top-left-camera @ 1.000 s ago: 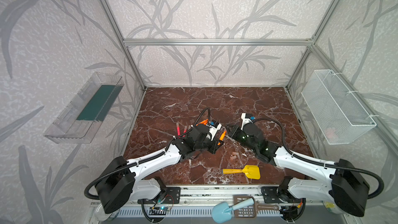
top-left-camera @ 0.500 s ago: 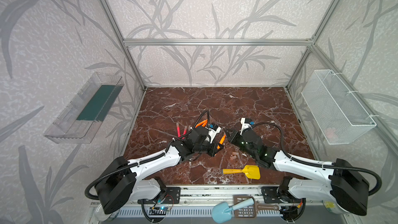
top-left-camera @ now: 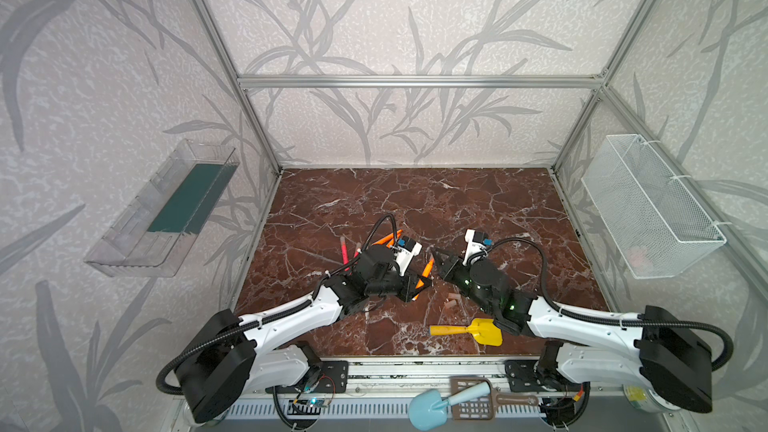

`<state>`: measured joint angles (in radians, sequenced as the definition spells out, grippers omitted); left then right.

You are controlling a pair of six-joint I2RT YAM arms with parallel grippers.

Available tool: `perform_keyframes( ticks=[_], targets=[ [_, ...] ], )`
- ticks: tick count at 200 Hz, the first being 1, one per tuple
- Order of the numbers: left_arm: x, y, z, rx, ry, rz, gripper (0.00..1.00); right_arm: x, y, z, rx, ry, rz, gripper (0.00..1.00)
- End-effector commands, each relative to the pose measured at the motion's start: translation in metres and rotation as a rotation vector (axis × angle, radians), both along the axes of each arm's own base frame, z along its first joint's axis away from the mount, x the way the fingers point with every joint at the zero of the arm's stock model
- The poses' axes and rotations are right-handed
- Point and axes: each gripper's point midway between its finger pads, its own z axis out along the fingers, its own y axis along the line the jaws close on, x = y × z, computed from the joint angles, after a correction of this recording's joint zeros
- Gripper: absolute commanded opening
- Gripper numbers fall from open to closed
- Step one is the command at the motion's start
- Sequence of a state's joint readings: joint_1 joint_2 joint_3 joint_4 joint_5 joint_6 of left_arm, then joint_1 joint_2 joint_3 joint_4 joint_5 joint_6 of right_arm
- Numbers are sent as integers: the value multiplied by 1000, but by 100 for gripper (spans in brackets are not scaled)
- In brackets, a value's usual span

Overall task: Insert the pens into the pen caps
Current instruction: 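Lower the pink cap onto the orange marker tip with the right gripper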

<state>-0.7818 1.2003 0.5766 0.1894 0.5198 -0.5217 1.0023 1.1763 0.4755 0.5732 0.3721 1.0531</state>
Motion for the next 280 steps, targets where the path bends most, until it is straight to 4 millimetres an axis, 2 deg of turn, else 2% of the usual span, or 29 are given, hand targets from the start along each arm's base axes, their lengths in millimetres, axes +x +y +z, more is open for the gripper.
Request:
perform_keyframes(
  ticks=[1, 47, 93, 140, 193, 247, 280],
  targets=[
    [10, -10, 42, -143, -99, -10, 0, -22, 12, -1, -13, -24, 88, 4],
    [8, -11, 45, -164, -100, -22, 0, -26, 14, 3, 21, -55, 106, 5],
    [8, -10, 48, -199, -88, -25, 0, -26, 5, 7, 45, -85, 81, 5],
    [5, -10, 54, -228, -93, -40, 0, -28, 6, 2, 36, -80, 98, 6],
    [5, -7, 55, -229, -104, -29, 0, -29, 6, 4, 27, -89, 92, 13],
    [6, -6, 55, -224, -112, -26, 0, -30, -6, 3, 13, -89, 60, 19],
    [6, -5, 54, -219, -114, -23, 0, -31, -9, 4, 8, -91, 53, 26]
  ],
)
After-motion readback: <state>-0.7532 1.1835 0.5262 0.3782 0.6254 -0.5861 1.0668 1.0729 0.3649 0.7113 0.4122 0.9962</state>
